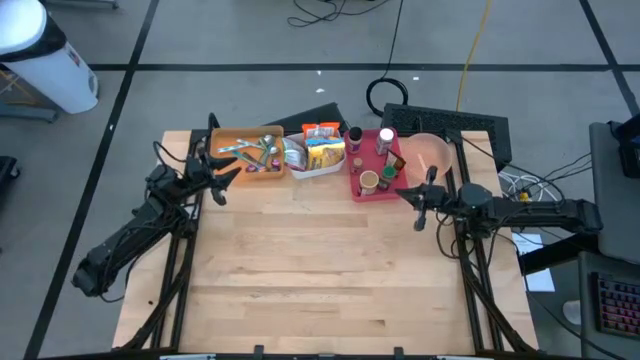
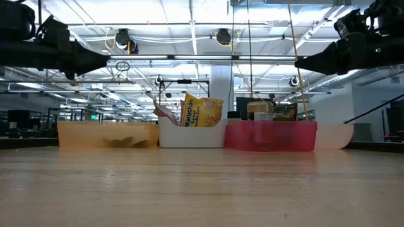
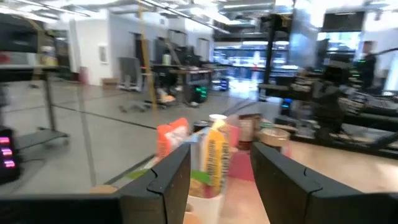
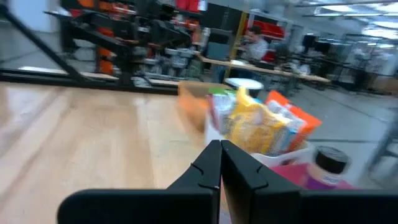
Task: Pick & Place Food Item
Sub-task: Return to Home Position
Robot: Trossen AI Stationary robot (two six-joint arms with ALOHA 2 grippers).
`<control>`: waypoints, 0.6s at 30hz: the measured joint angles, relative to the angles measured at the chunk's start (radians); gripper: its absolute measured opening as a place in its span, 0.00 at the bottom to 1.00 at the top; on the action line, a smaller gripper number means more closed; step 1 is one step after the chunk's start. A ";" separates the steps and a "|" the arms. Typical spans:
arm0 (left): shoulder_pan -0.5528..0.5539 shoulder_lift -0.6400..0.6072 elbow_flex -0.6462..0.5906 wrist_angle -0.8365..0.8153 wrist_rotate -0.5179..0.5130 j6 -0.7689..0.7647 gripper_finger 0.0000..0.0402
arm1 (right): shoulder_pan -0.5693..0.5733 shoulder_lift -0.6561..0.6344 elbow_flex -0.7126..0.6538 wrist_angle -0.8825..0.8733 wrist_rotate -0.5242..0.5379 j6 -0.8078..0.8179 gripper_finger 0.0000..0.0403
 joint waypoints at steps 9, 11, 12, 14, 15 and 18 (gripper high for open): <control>0.016 0.000 0.000 0.020 -0.248 -0.041 0.43 | 0.000 -0.007 0.000 -0.006 0.045 0.051 0.00; 0.016 0.000 0.000 -0.009 -0.289 -0.034 0.43 | 0.000 -0.007 0.000 -0.006 0.045 0.052 0.00; 0.016 0.000 0.000 -0.021 -0.292 -0.032 0.43 | 0.000 -0.007 0.000 -0.006 0.046 0.052 0.00; 0.015 0.000 0.000 -0.047 -0.271 -0.024 0.43 | 0.000 -0.007 0.000 -0.006 0.050 0.052 0.00; 0.015 0.000 0.000 -0.064 -0.248 -0.017 0.43 | 0.000 -0.007 0.000 -0.006 0.050 0.052 0.00; 0.015 -0.006 0.000 -0.101 -0.181 -0.019 0.43 | 0.000 -0.007 0.000 -0.006 0.051 0.052 0.00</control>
